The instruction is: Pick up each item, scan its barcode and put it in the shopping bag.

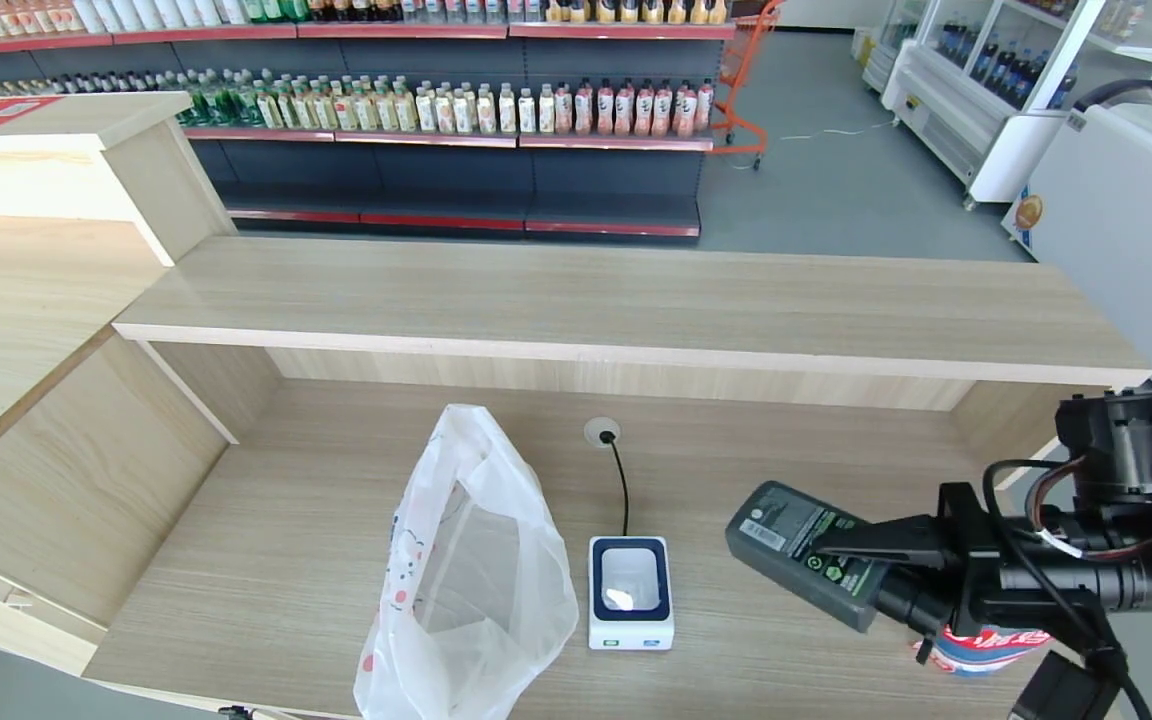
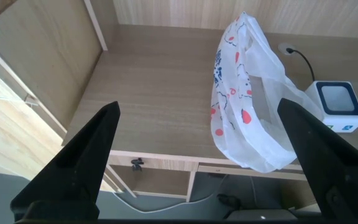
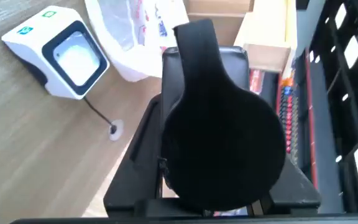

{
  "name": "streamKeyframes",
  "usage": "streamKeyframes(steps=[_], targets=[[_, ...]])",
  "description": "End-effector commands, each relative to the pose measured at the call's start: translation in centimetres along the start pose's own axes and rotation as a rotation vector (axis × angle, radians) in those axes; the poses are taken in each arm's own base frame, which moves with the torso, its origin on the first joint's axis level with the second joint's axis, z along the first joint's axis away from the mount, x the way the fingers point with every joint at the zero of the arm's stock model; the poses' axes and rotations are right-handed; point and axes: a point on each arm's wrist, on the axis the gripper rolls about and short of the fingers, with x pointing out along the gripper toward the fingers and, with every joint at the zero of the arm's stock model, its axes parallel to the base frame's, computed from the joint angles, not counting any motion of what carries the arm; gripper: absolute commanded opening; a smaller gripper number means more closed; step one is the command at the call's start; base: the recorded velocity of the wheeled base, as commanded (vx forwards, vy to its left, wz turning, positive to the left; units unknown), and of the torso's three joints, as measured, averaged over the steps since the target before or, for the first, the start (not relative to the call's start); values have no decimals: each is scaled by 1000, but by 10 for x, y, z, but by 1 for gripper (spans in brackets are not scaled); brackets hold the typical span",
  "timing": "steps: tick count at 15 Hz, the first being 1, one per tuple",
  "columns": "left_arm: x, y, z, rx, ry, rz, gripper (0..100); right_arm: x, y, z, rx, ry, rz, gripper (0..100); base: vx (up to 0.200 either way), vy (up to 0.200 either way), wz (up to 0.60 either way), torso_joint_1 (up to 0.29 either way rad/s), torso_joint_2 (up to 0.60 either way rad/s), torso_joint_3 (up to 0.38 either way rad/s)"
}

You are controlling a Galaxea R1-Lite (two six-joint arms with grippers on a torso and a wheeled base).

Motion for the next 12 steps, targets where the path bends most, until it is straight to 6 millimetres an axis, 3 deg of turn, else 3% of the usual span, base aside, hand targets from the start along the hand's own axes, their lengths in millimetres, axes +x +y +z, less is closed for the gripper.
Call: streamKeyframes(steps=[1, 8, 12], targets=[[0, 0, 0, 0, -1, 0, 100, 21, -14, 20, -208, -123, -37, 0, 0, 0, 0, 0, 0, 0], [0, 0, 0, -1, -1, 0, 100, 19, -21, 23, -448, -127, -90, 0, 0, 0, 0, 0, 0, 0], [0, 0, 0, 0, -1, 0, 100, 40, -33, 42, -493, -270, -199, 0, 0, 0, 0, 0, 0, 0]])
